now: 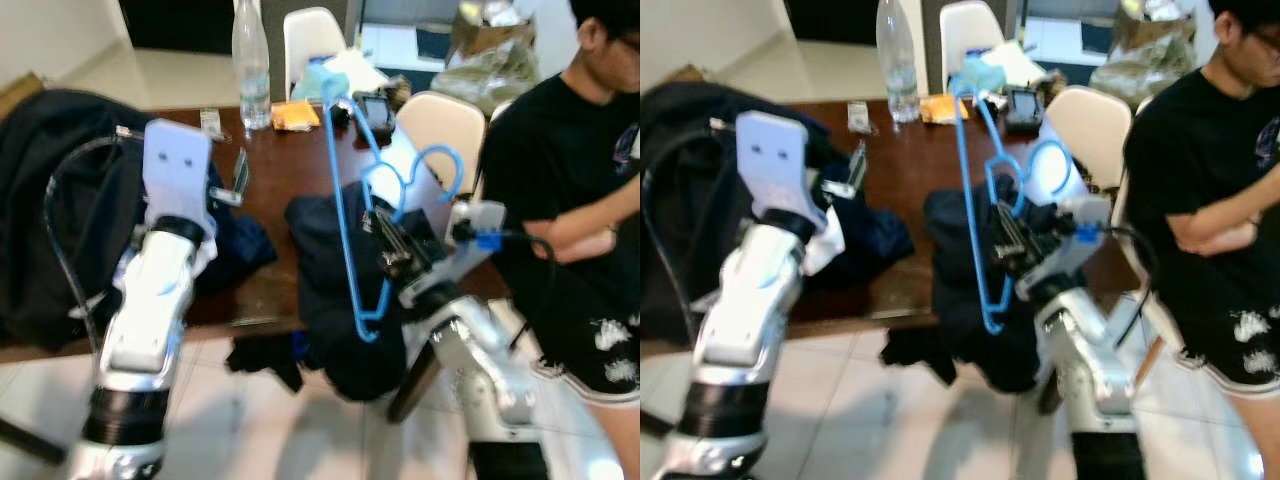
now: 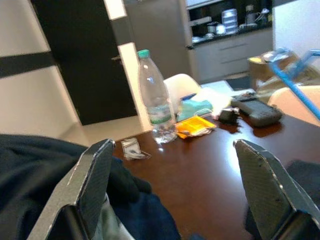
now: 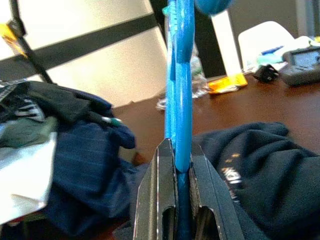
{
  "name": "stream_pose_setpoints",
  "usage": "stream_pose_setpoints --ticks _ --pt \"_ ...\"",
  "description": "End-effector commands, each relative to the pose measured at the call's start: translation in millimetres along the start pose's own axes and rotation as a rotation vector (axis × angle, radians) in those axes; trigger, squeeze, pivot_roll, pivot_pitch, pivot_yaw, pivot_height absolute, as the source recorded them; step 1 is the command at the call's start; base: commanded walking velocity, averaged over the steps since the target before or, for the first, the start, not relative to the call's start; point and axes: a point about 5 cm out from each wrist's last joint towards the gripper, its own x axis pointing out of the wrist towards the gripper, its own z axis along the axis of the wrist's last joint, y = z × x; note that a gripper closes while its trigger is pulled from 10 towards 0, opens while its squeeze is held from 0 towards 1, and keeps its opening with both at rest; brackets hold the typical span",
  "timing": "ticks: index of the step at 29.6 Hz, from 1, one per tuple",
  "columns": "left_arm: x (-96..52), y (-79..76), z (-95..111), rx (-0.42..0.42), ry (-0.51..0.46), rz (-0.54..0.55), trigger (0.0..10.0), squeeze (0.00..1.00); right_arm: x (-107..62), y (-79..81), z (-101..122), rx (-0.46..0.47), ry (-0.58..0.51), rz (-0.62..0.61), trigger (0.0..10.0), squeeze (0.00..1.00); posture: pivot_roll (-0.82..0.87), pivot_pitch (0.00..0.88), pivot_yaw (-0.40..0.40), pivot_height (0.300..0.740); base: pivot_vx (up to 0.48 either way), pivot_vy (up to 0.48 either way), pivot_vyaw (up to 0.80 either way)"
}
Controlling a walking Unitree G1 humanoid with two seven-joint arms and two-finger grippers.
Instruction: Hang hanger
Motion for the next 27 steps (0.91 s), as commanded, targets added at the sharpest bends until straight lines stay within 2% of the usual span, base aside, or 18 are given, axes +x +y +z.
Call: stream_pose_setpoints --ticks 1,4,7,16,17,19,20,22,23,25,27 --pt "-2.9 1.9 -2.7 0.027 0.016 0.012 10.0 0.0 -0.4 1.1 -3.7 0.007 0.015 0.001 10.0 0.0 0.16 0.13 -0.034 0.74 0.0 0.0 0.0" --pt "-10.7 -2.0 -3.9 0.06 0.039 0.037 10.0 0.0 -0.2 1.7 -2.8 0.005 0.014 0.023 10.0 0.0 0.16 0.133 -0.034 0.74 0.0 0.0 0.21" --pt "-18.0 -9.9 4.3 0.11 0.012 0.04 10.0 0.0 -0.1 -0.8 -2.1 0.01 0.014 0.018 10.0 0.0 0.16 0.133 -0.034 0.74 0.0 0.0 0.77" --pt "-23.1 -15.4 18.2 0.178 -0.043 0.045 10.0 0.0 0.6 -3.1 -2.7 0.027 0.016 0.005 10.0 0.0 0.17 0.135 -0.033 0.74 0.0 0.0 0.09" --pt "-24.5 -12.6 22.1 0.204 -0.056 0.064 10.0 0.0 0.8 -2.9 -3.3 0.033 0.018 0.006 10.0 0.0 0.17 0.136 -0.033 0.74 0.0 0.0 0.0" --pt "-24.5 -12.6 22.1 0.204 -0.056 0.064 10.0 0.0 0.8 -2.9 -3.3 0.033 0.018 0.006 10.0 0.0 0.17 0.136 -0.033 0.74 0.0 0.0 0.0" --pt "-24.8 -7.4 24.3 0.232 -0.068 0.083 10.0 0.0 0.8 -2.6 -4.1 0.031 0.022 0.008 10.0 0.0 0.17 0.136 -0.033 0.74 0.0 0.0 0.0" --pt "-24.8 -7.4 24.3 0.232 -0.068 0.083 10.0 0.0 0.8 -2.6 -4.1 0.031 0.022 0.008 10.0 0.0 0.17 0.136 -0.033 0.74 0.0 0.0 0.0" --pt "-23.6 1.9 22.5 0.26 -0.061 0.114 10.0 0.0 0.6 -2.3 -5.1 0.027 0.026 0.009 10.0 0.0 0.17 0.137 -0.033 0.74 0.0 0.0 0.0" --pt "-23.6 1.9 22.5 0.26 -0.061 0.114 10.0 0.0 0.6 -2.3 -5.1 0.027 0.026 0.009 10.0 0.0 0.17 0.137 -0.033 0.74 0.0 0.0 0.0" --pt "-20.1 22.9 11.8 0.274 -0.011 0.178 10.0 0.0 0.7 -2.2 -5.5 0.014 0.029 0.01 10.0 0.0 0.17 0.137 -0.033 0.74 0.0 0.0 0.48"
